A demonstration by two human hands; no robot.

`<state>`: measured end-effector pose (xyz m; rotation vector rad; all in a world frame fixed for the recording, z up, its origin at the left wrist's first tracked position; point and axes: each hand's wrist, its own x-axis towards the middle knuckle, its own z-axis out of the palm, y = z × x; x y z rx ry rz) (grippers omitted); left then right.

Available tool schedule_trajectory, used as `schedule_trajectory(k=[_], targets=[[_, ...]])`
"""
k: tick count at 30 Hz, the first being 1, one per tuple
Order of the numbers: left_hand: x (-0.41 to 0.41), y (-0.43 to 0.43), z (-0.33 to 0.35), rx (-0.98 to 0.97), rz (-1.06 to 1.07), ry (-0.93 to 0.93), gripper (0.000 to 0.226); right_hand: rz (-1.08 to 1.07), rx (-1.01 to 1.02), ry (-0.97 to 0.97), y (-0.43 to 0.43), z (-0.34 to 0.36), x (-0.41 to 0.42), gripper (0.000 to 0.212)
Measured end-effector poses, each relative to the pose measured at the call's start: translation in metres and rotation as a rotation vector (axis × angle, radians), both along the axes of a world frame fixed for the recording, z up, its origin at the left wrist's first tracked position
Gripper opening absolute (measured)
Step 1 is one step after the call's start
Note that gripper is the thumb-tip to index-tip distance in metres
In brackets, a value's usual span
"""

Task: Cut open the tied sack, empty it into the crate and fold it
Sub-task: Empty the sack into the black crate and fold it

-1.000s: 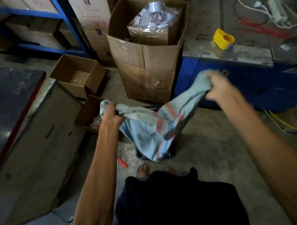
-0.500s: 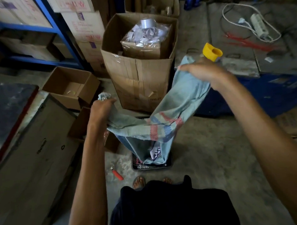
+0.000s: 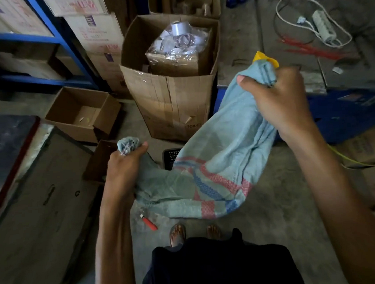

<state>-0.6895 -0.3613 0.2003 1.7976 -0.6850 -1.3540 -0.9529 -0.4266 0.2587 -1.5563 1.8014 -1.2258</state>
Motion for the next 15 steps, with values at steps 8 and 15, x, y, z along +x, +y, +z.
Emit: schedule_trajectory(k=[8,15], targets=[[-0.005,-0.011,0.025,-0.042,0.074,0.047,0.006,-0.061,-0.197,-0.061,0.006,-0.004,-0.007,0.038],[-0.025,-0.056,0.041,-0.157,-0.07,-0.113,0.011,-0.053,0.046,0.229,-0.009,0.002,-0.019,0.037]])
